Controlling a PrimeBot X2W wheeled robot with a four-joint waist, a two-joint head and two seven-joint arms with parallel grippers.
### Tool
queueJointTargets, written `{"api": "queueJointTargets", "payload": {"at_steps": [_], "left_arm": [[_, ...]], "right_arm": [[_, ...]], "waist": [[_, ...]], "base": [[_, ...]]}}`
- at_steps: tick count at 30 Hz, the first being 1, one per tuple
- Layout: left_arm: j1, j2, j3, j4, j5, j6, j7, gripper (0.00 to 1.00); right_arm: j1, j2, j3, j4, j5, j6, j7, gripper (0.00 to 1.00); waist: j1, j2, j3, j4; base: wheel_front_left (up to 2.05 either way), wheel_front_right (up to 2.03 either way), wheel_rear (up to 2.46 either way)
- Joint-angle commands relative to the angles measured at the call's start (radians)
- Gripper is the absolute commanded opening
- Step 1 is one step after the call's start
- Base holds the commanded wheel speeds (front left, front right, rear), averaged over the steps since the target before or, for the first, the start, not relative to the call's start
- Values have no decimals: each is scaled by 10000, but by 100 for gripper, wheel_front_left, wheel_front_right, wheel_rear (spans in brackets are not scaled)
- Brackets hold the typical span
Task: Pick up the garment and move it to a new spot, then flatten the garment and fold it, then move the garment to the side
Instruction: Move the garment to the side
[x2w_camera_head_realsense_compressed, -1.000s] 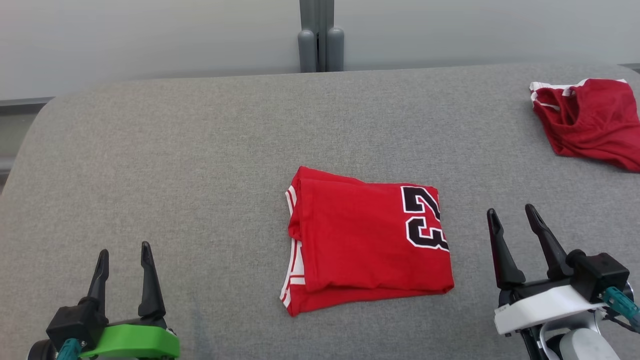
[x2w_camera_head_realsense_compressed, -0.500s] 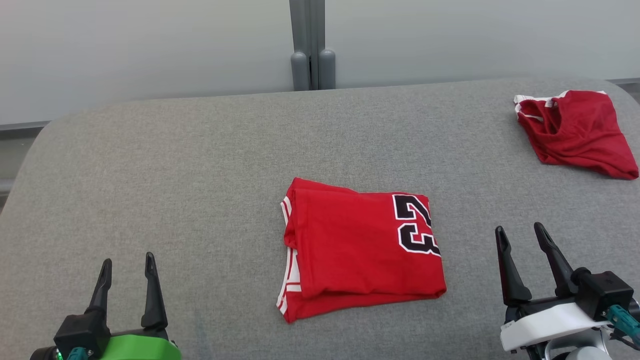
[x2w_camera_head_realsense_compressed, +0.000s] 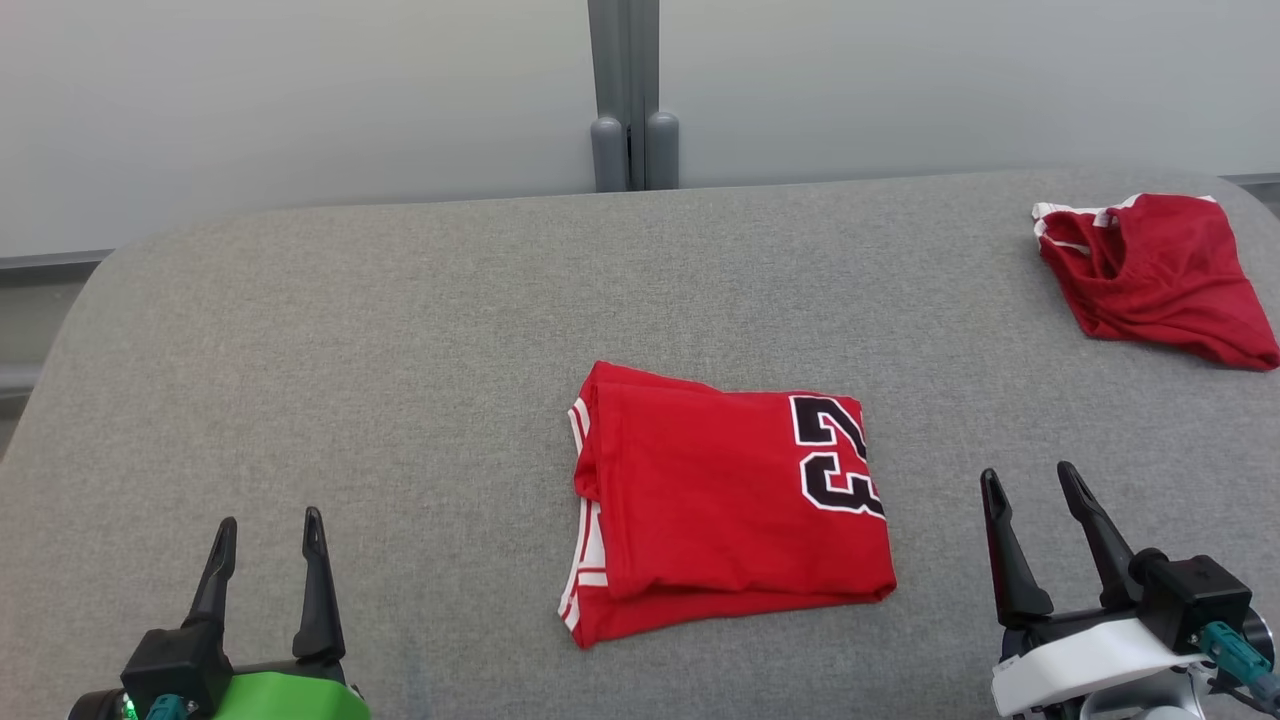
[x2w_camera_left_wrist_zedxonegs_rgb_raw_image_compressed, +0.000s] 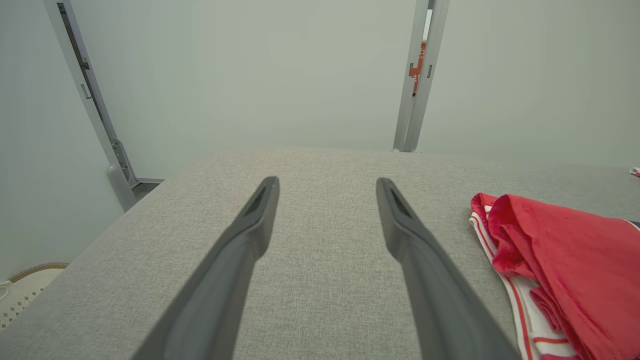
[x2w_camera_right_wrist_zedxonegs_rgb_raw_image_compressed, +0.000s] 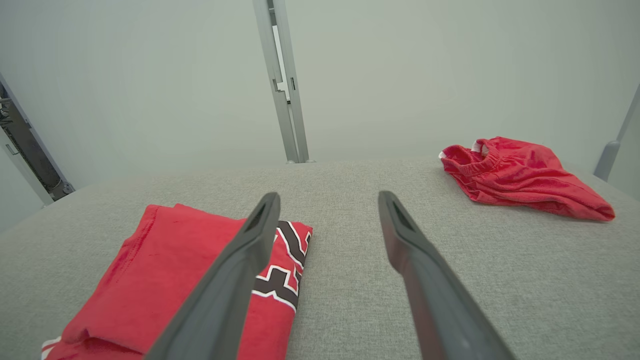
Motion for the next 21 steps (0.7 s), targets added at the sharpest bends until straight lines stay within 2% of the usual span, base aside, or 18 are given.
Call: {"api": "queueJointTargets", "payload": {"at_steps": [1, 21], "left_arm": [[169, 29, -6, -7, -27, -55, -30, 100], [161, 29, 62, 41, -35, -150, -30, 100]], "right_arm": [[81, 10, -5, 34, -87, -4, -27, 100], [105, 43, 35, 197, -219, -4, -27, 100]], "waist": [[0, 0, -8, -8], [0, 0, -8, 17]], "base": [[0, 0, 0], [0, 0, 0]]}}
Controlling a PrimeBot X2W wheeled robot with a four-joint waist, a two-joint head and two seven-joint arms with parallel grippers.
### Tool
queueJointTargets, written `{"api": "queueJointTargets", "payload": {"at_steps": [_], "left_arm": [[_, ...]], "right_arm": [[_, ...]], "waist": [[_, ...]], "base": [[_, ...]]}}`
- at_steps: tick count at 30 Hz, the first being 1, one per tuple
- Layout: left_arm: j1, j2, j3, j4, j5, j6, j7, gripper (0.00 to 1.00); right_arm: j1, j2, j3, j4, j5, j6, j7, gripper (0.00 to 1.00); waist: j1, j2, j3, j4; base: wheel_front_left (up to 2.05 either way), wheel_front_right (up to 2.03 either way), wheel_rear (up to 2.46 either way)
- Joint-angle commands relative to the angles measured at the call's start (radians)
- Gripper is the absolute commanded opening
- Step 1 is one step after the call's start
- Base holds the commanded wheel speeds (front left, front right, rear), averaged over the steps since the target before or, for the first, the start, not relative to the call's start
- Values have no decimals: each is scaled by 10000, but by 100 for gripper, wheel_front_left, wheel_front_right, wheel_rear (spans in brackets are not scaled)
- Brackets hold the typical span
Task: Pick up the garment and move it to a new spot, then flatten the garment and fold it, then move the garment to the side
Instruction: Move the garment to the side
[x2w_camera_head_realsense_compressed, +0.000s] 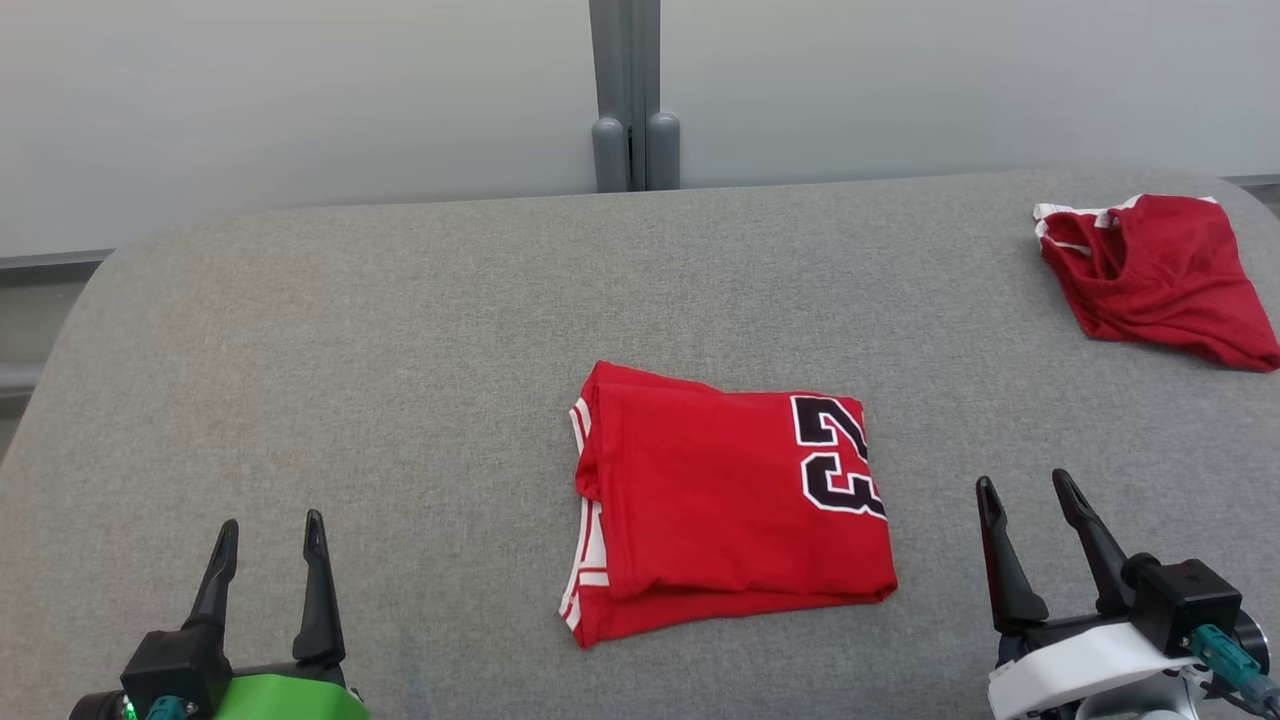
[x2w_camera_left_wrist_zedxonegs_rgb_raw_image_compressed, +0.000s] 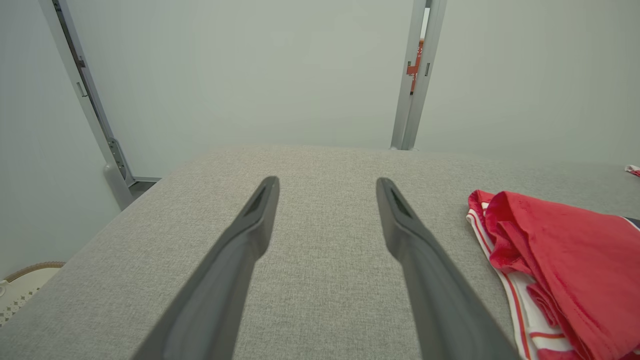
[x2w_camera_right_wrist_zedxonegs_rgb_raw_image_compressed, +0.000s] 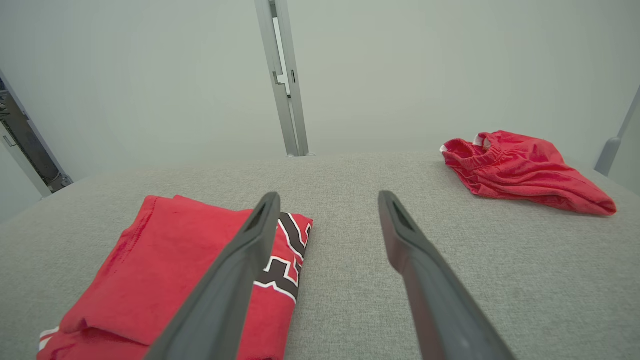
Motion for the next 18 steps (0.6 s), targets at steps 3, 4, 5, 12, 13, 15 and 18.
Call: {"api": "queueJointTargets", "payload": {"at_steps": [3, 4, 5, 12, 13, 15, 18], "left_arm": [[152, 29, 46, 4, -49, -11, -30, 100], [157, 29, 45, 3, -54, -5, -30, 100], [160, 29, 46, 2, -54, -1, -30, 100], [152, 29, 43, 2, -73, 16, -30, 100], [140, 29, 36, 5, -79, 21, -30, 100], [95, 29, 10, 8, -93, 38, -30, 100], [-46, 29, -71, 9, -115, 57, -30, 100]], "right_arm": [[104, 12, -10, 32, -102, -4, -27, 100], [105, 13, -12, 43, -104, -4, -27, 100], [104, 15, -11, 49, -105, -4, -27, 100], [-42, -6, 136, 121, -73, -4, -27, 100], [-143, -48, 211, 138, -70, -4, -27, 100], [-409, -136, 408, 204, -115, -4, -27, 100], [-902, -250, 693, 534, -102, -4, -26, 100]], "waist": [[0, 0, 6, 17], [0, 0, 6, 23], [0, 0, 8, 28], [0, 0, 22, 68], [0, 0, 34, 76], [0, 0, 75, 98], [0, 0, 206, 178]], "base": [[0, 0, 0], [0, 0, 0], [0, 0, 0], [0, 0, 0], [0, 0, 0], [0, 0, 0], [0, 0, 0]]}}
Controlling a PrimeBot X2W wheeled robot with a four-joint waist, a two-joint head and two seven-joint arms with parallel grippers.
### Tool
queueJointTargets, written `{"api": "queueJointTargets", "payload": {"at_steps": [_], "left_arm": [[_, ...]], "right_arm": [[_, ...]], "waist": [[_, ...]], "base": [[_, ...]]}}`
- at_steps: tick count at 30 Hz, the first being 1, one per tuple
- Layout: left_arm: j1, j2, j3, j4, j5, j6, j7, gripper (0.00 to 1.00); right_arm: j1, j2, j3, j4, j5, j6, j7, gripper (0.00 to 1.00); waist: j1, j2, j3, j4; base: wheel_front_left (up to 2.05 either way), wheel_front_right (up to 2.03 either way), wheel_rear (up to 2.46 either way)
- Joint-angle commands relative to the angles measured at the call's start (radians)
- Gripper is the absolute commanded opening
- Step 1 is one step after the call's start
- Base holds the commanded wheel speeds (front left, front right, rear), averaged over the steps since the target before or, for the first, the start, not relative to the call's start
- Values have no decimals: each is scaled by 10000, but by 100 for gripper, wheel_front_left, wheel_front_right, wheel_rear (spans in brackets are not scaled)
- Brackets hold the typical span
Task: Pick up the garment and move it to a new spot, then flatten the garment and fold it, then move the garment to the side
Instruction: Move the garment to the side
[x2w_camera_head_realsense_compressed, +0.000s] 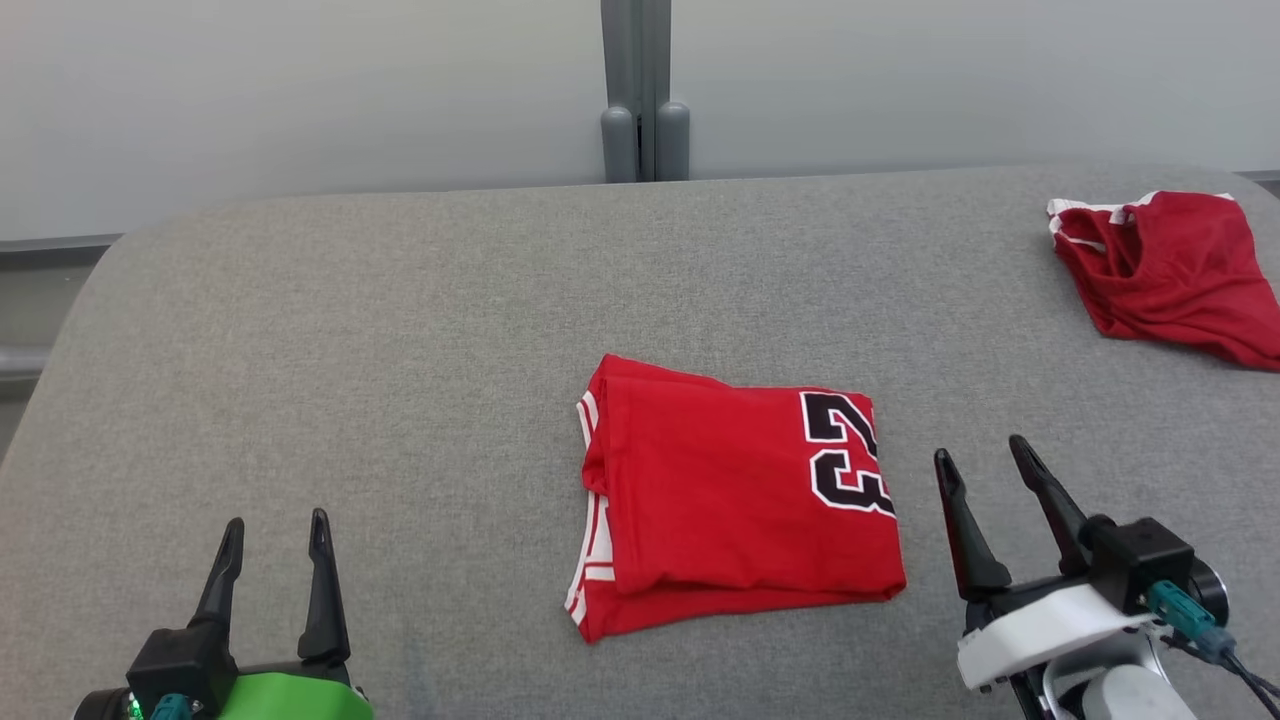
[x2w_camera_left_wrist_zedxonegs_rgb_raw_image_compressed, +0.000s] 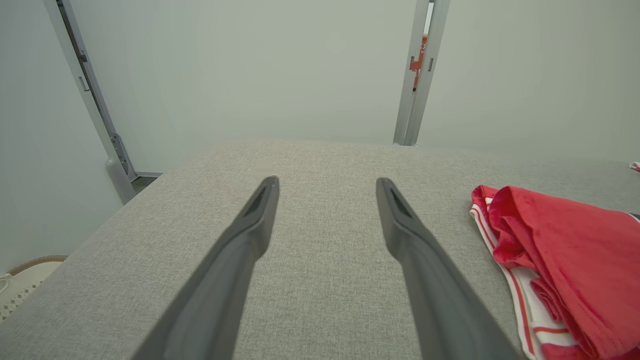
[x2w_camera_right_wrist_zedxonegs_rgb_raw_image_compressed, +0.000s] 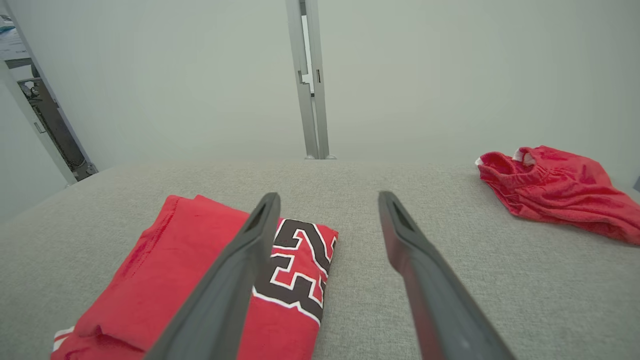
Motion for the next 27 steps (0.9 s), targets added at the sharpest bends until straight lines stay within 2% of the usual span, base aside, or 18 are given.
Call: {"api": "queueJointTargets", "payload": {"at_steps": [1, 7, 16, 27], "left_arm": [[-85, 29, -20, 0, -110, 32, -29, 100], [-411, 29, -279, 15, -176, 106, -30, 100], [-662, 28, -700, 107, -364, 280, -30, 100], [-737, 28, -761, 77, -408, 365, -30, 100]], "right_arm": [[-311, -87, 96, 166, -107, -4, -27, 100], [-1571, -208, 400, 1492, -190, -4, 15, 100], [-2675, -97, 616, 4277, 18, -4, 138, 100], [-3231, 302, 509, 6923, 416, -4, 40, 100]], "waist": [[0, -1, 111, 87], [0, -1, 467, 488], [0, -1, 860, 1109], [0, -1, 1089, 1217]], "base": [[0, 0, 0], [0, 0, 0], [0, 0, 0], [0, 0, 0]]}}
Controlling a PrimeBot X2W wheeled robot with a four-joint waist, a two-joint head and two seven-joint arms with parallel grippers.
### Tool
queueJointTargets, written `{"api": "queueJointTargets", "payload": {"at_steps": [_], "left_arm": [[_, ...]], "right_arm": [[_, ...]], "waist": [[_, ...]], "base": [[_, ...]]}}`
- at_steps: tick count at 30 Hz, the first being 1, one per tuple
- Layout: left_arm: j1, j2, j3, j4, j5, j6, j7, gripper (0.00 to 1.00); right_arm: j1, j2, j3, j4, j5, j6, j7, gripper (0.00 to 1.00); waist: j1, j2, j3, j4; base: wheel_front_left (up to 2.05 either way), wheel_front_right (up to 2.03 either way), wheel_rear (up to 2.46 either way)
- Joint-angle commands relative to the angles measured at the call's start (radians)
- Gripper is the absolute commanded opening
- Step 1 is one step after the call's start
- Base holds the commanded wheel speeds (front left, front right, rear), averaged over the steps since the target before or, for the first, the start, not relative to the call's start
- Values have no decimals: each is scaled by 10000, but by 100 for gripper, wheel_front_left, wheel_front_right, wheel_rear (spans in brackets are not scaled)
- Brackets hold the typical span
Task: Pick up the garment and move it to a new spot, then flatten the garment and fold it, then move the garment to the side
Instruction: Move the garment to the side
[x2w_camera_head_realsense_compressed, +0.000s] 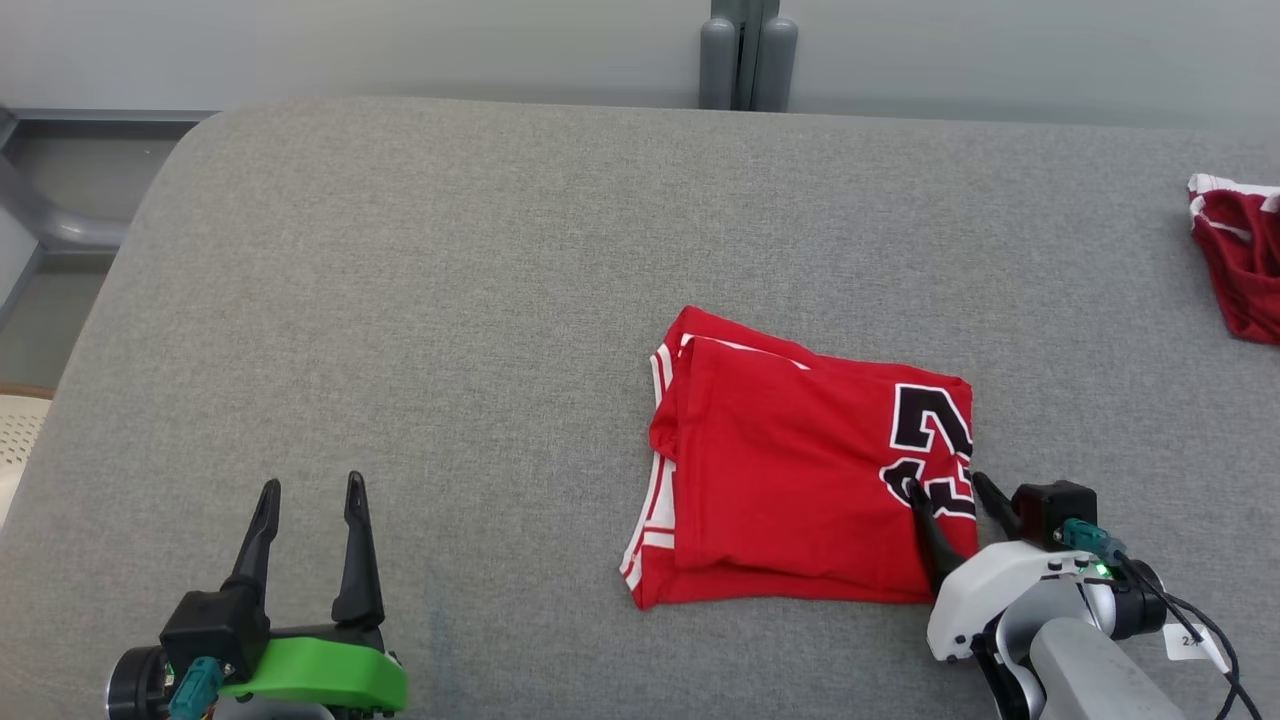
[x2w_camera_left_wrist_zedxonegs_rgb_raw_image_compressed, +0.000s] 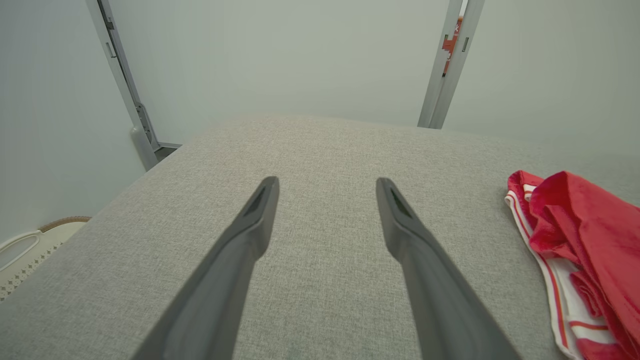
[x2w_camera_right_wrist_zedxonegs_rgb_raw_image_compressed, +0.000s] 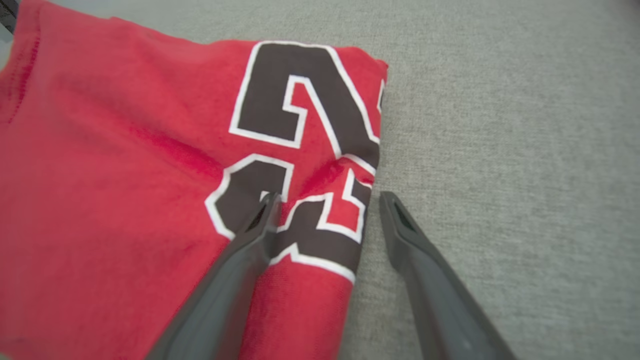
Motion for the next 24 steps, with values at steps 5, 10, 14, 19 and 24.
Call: {"api": "queueJointTargets", "payload": {"at_steps": [5, 10, 14, 19, 24], "left_arm": [[-237, 26, -108, 36, -117, 137, -30, 100], [-316, 26, -145, -38, -165, 158, -30, 100], [-546, 26, -243, -176, -191, 200, -30, 100], [-1133, 26, -538, -355, -208, 208, -29, 100], [-1760, 26, -784, -553, -119, 265, -30, 100]], "right_arm": [[-236, 185, 370, 752, 481, -4, 47, 0], [-1046, -210, 623, 623, 583, -13, 6, 0], [-1903, -782, 1108, 387, 449, -12, -13, 0], [-3306, -1878, 1928, 43, 380, -12, 190, 0], [-4649, -3194, 2438, -359, 749, -10, 399, 0]], "waist": [[0, 0, 115, -39], [0, 0, 356, -148], [0, 0, 828, -263], [0, 0, 1894, -493], [0, 0, 2943, -871]], "base": [[0, 0, 0], [0, 0, 0], [0, 0, 0], [0, 0, 0], [0, 0, 0]]}}
